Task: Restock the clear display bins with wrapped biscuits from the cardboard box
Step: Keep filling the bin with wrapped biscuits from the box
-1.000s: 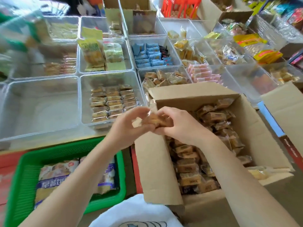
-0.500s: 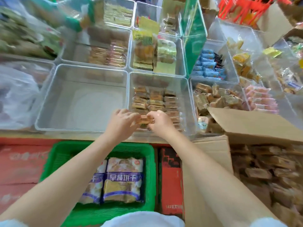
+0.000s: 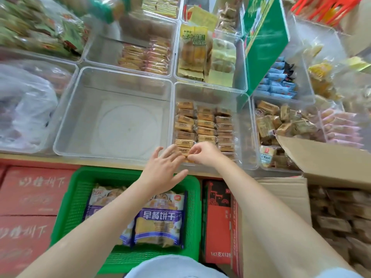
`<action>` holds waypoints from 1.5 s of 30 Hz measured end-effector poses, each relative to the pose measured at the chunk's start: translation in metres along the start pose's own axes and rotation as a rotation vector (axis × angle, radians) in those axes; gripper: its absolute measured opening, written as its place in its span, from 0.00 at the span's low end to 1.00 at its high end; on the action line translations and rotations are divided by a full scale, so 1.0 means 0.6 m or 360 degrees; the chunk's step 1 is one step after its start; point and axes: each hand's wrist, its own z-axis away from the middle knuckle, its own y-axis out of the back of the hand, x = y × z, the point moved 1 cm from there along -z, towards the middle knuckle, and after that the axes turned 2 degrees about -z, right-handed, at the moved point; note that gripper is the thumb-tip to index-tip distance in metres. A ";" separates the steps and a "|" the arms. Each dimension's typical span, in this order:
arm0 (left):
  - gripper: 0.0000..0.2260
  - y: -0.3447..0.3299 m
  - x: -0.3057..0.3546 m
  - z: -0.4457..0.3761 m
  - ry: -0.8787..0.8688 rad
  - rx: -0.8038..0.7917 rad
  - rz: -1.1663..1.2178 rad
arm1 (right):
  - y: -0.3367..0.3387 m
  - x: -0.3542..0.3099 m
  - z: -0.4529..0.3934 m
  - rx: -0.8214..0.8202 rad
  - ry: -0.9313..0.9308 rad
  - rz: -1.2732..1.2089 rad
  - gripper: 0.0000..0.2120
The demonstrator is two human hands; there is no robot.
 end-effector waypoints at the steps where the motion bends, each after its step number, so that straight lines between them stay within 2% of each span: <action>1: 0.31 0.007 0.005 0.003 0.0013 0.0033 0.0057 | 0.007 -0.005 0.010 0.0066 0.0026 -0.0017 0.11; 3: 0.31 0.025 0.024 0.012 0.0033 0.0162 0.0186 | 0.035 -0.014 0.050 0.0297 0.0128 -0.0145 0.08; 7: 0.26 0.070 0.119 0.027 -0.0086 0.0479 0.0494 | 0.097 0.001 0.201 0.0780 0.0439 -0.0492 0.06; 9: 0.25 0.084 0.192 0.033 -0.0164 0.0489 0.0606 | 0.109 0.040 0.288 0.1077 0.0540 -0.0530 0.06; 12: 0.24 0.079 0.309 0.044 -0.0310 0.0404 0.0701 | 0.109 0.139 0.399 0.1633 0.0415 -0.0553 0.06; 14: 0.24 0.068 0.381 0.054 -0.0401 0.0325 0.0709 | 0.107 0.223 0.444 0.1770 0.0156 -0.0552 0.06; 16: 0.26 0.052 0.450 0.062 -0.0402 0.0173 0.0766 | 0.104 0.311 0.463 0.1540 -0.0203 -0.0422 0.06; 19: 0.30 0.020 0.528 0.071 -0.0240 0.0107 0.0757 | 0.095 0.411 0.477 0.0814 -0.0610 -0.0014 0.13; 21: 0.28 0.004 0.552 0.074 -0.0133 0.0133 0.0881 | 0.090 0.449 0.492 0.0500 -0.0709 0.0259 0.20; 23: 0.29 -0.004 0.559 0.074 -0.0083 0.0149 0.1002 | 0.089 0.469 0.504 0.0332 -0.0703 0.0426 0.24; 25: 0.30 -0.003 0.562 0.074 -0.0072 0.0169 0.1029 | 0.089 0.478 0.510 0.0220 -0.0608 0.0525 0.24; 29: 0.30 -0.003 0.562 0.073 -0.0065 0.0168 0.1053 | 0.093 0.491 0.512 0.0213 -0.0480 0.0518 0.20; 32: 0.31 -0.005 0.562 0.072 -0.0061 0.0152 0.1049 | 0.107 0.496 0.516 0.0209 -0.0445 0.0566 0.10; 34: 0.32 -0.005 0.561 0.072 -0.0066 0.0142 0.1040 | 0.118 0.493 0.522 0.0215 -0.0369 0.0478 0.09; 37: 0.30 0.001 0.556 0.074 -0.0076 0.0110 0.0986 | 0.142 0.482 0.539 0.0455 -0.0228 0.0018 0.14; 40: 0.27 0.020 0.549 0.079 -0.0028 0.0119 0.1056 | 0.162 0.447 0.554 0.0726 0.0036 -0.0759 0.14; 43: 0.30 0.058 0.538 0.081 0.0071 0.0153 0.1484 | 0.172 0.386 0.558 0.0660 0.0338 -0.1345 0.09; 45: 0.29 0.085 0.518 0.078 0.0045 0.0132 0.1795 | 0.170 0.339 0.548 0.0542 0.0505 -0.1443 0.11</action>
